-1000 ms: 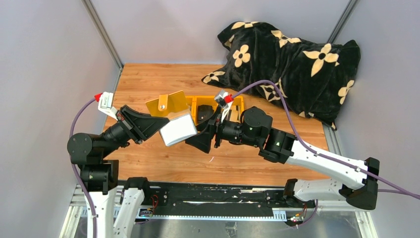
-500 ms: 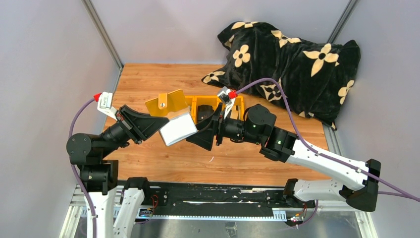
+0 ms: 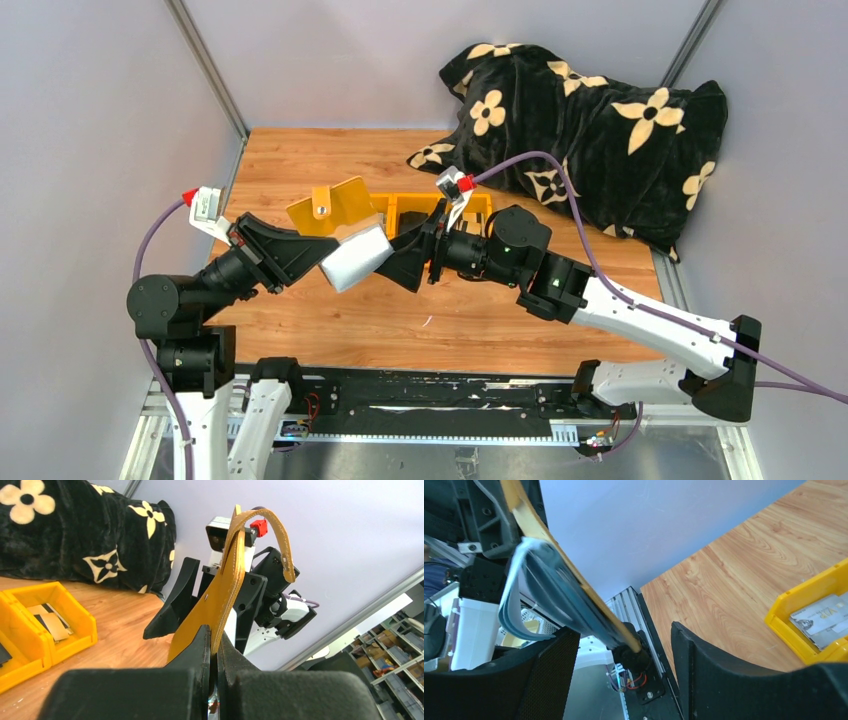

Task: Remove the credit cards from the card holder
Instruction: Open the card holder.

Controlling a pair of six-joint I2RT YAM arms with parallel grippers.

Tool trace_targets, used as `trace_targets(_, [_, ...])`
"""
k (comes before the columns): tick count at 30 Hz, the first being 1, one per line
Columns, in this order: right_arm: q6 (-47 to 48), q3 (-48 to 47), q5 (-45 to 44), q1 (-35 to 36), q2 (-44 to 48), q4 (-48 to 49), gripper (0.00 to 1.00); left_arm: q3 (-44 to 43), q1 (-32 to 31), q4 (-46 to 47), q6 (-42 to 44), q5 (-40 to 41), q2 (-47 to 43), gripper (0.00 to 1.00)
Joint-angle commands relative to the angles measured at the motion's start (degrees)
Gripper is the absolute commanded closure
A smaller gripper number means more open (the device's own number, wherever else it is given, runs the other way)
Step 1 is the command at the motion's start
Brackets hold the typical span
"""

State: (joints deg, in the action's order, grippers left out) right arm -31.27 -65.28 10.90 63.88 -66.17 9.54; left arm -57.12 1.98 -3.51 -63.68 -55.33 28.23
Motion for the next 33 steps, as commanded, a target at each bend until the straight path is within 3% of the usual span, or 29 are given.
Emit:
trace_targets(1, [-2.34,-3.42,0.38,0.20,-0.17,8.52,0.29,-0.55,0.00,-1.55,-0.11,-3.46,-0.85,1.00])
trace_targets(6, [-7.58,-2.67,6.96,0.19,-0.11,15.38,0.25,-0.25,-0.03,-2.58,1.39,-3.71,-1.06,1.00])
trace_targets(13, [-8.37,-3.09,3.03,0.15,0.16,13.49,0.27,0.12,0.01,-2.03,1.61,-4.83,-1.66,1.00])
trace_targets(16, [-9.29,-4.45,4.07,0.18,-1.46,13.19,0.34,0.23,-0.01,-1.85,1.82,-5.93,-2.31,1.00])
trace_targets(19, [-10.22,-6.17,5.40,0.17,-3.05,12.31,0.52,0.06,-0.04,-2.51,2.62,-6.50,-2.84,1.00])
trace_targets(20, [-10.71,-6.63,5.79,0.19,-3.39,12.22,0.63,-0.38,-0.04,-3.66,4.19,-6.31,-3.03,0.96])
trace_targets(21, [-10.93,-6.80,5.98,0.17,-3.39,11.84,0.68,-1.26,0.00,-6.19,6.78,-5.83,-3.15,0.84])
trace_targets(22, [-11.23,-7.11,5.94,0.19,-3.20,11.12,0.74,-2.71,-0.02,-9.61,11.03,-5.10,-3.13,0.69])
trace_targets(23, [-11.34,-7.19,5.60,0.20,-2.87,10.32,0.78,-4.30,0.01,-13.94,15.71,-4.72,-2.89,0.46])
trace_targets(26, [-11.12,-5.96,3.53,0.20,-0.94,8.62,0.86,-10.88,-0.01,-25.78,28.72,-3.97,-0.94,0.07])
trace_targets(27, [-11.17,-5.29,3.04,0.12,-0.26,8.29,0.87,-12.90,0.02,-29.21,30.90,-3.48,-0.19,0.01])
trace_targets(30, [-11.16,-4.27,2.03,0.11,1.15,7.36,0.92,-16.77,-0.04,-35.79,38.74,-1.73,1.10,0.00])
trace_targets(33, [-11.21,-4.62,2.11,0.11,1.12,5.82,0.96,-14.77,0.08,-34.02,36.96,-4.16,-0.21,0.00])
